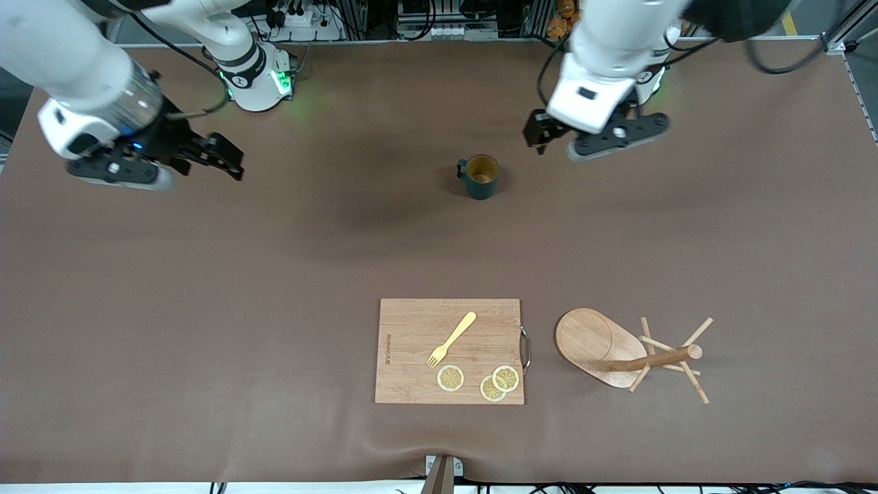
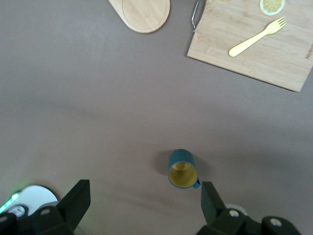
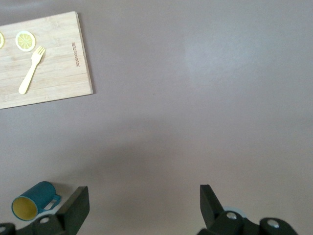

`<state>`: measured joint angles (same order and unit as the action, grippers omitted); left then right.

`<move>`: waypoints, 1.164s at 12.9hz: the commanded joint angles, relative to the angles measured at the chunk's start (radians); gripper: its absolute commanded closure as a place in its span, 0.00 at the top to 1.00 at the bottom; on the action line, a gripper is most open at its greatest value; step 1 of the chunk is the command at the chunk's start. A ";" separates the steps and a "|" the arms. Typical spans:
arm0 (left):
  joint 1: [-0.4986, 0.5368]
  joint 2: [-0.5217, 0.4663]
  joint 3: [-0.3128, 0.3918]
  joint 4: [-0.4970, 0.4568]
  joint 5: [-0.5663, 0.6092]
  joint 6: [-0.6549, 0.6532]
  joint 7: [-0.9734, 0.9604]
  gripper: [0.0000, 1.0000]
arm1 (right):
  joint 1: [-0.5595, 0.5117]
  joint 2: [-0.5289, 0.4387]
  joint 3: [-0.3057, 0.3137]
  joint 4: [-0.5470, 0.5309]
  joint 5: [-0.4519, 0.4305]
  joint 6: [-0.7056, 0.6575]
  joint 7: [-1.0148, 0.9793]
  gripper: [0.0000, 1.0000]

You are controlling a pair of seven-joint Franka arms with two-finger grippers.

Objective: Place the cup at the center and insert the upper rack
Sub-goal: 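Move the left gripper over the teal mug handle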

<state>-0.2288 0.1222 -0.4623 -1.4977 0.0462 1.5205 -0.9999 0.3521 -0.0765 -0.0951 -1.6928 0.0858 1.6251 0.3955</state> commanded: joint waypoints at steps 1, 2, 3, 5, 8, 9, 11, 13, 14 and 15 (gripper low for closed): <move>-0.136 0.071 -0.001 0.011 0.105 0.006 -0.229 1.00 | -0.102 -0.062 0.022 -0.044 -0.015 -0.028 -0.127 1.00; -0.188 0.109 -0.001 0.014 0.127 0.007 -0.329 1.00 | -0.128 -0.078 0.023 -0.044 -0.015 -0.056 -0.157 1.00; -0.233 0.150 0.001 0.016 0.145 0.018 -0.426 1.00 | -0.142 -0.088 0.022 -0.041 -0.017 -0.083 -0.170 1.00; -0.340 0.229 0.001 0.016 0.242 0.038 -0.592 1.00 | -0.162 -0.094 0.017 -0.019 -0.020 -0.111 -0.173 1.00; -0.466 0.338 0.007 0.031 0.332 0.038 -0.813 1.00 | -0.240 -0.103 0.025 0.005 -0.020 -0.129 -0.246 1.00; -0.500 0.368 0.011 0.037 0.355 0.038 -0.869 1.00 | -0.249 -0.103 0.020 0.007 -0.020 -0.136 -0.259 1.00; -0.598 0.468 0.025 0.078 0.488 0.038 -1.044 1.00 | -0.268 -0.101 0.018 0.007 -0.024 -0.160 -0.265 1.00; -0.659 0.559 0.048 0.140 0.515 0.037 -1.166 1.00 | -0.268 -0.095 0.018 0.008 -0.032 -0.160 -0.264 1.00; -0.713 0.582 0.094 0.154 0.523 0.037 -1.218 1.00 | -0.271 -0.094 0.023 0.015 -0.034 -0.160 -0.264 1.00; -0.784 0.597 0.164 0.155 0.523 0.037 -1.271 1.00 | -0.272 -0.094 0.018 0.013 -0.034 -0.163 -0.265 1.00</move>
<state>-0.9157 0.6659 -0.3876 -1.4078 0.5454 1.5734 -2.1976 0.1006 -0.1677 -0.0918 -1.6873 0.0715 1.4747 0.1429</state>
